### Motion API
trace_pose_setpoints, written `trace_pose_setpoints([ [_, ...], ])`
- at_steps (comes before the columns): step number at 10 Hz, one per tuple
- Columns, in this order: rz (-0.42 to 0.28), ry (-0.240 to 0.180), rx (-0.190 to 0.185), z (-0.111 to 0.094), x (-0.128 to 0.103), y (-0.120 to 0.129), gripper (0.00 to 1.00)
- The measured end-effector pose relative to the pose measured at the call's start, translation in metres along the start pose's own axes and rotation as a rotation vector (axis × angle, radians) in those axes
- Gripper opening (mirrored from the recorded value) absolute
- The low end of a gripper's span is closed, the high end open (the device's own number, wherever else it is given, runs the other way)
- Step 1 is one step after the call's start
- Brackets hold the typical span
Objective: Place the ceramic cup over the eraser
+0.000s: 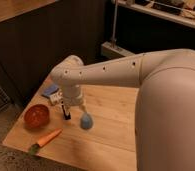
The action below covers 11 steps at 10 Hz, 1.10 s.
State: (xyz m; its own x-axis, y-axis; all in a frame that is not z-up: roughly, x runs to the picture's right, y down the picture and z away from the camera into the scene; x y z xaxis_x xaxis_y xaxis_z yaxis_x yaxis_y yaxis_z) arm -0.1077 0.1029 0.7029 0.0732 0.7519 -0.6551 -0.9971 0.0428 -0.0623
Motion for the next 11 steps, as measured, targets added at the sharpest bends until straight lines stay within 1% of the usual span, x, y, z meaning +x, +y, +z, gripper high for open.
trace_pose_setpoints([
  [4, 0.000, -0.001, 0.000, 0.000, 0.000, 0.000, 0.65],
  [5, 0.003, -0.009, -0.002, -0.003, -0.001, -0.002, 0.65],
  [7, 0.033, -0.055, -0.005, -0.014, -0.006, -0.010, 0.65],
  [9, 0.067, -0.092, -0.014, -0.027, -0.002, -0.021, 0.65],
  [11, 0.092, -0.107, -0.027, -0.029, 0.003, -0.030, 0.65],
])
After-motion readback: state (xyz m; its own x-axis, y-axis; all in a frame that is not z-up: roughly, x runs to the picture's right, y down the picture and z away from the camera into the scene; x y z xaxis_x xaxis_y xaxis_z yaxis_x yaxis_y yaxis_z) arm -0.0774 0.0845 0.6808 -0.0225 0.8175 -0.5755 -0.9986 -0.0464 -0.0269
